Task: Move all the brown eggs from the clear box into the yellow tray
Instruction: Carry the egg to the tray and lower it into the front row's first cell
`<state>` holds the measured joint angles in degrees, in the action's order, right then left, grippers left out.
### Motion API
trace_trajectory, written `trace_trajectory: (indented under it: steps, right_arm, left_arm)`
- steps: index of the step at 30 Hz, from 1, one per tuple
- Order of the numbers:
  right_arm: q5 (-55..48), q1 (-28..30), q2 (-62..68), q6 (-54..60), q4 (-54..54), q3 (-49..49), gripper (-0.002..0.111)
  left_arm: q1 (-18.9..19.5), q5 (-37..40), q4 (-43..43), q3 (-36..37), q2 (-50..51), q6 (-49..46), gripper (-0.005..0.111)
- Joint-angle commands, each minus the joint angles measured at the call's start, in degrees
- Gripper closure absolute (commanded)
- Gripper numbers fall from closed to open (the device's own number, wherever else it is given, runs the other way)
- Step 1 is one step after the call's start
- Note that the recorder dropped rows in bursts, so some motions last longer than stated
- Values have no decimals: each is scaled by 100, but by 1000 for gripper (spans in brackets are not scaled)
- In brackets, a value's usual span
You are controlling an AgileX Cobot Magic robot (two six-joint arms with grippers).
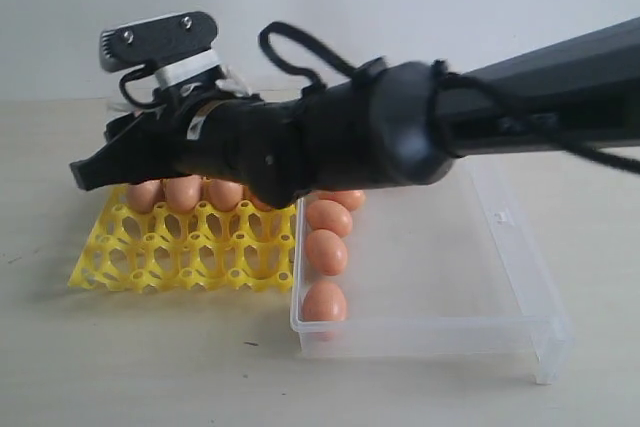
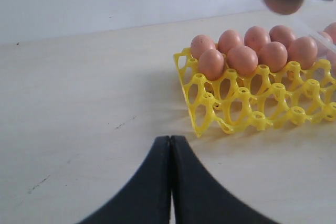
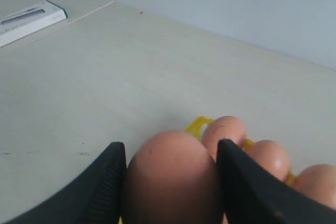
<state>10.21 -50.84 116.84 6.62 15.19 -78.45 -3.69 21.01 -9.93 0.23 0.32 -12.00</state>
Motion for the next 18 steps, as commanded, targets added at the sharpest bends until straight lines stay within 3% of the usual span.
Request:
trace_trajectory:
  steps: [1,11,18]
  right_arm:
    - [141,-78,723,-415,-73,-679,108]
    - [-1142,-78,1747,-723,-73,-1966,108]
    - [-1193,-78,1891,-837,-73,-2146,108]
  left_arm:
    - [-25,-45,12,-23,-32,1,107]
    - [-25,-45,12,-23,-32,1,107]
    - [-25,-45,12,-23,-32,1,107]
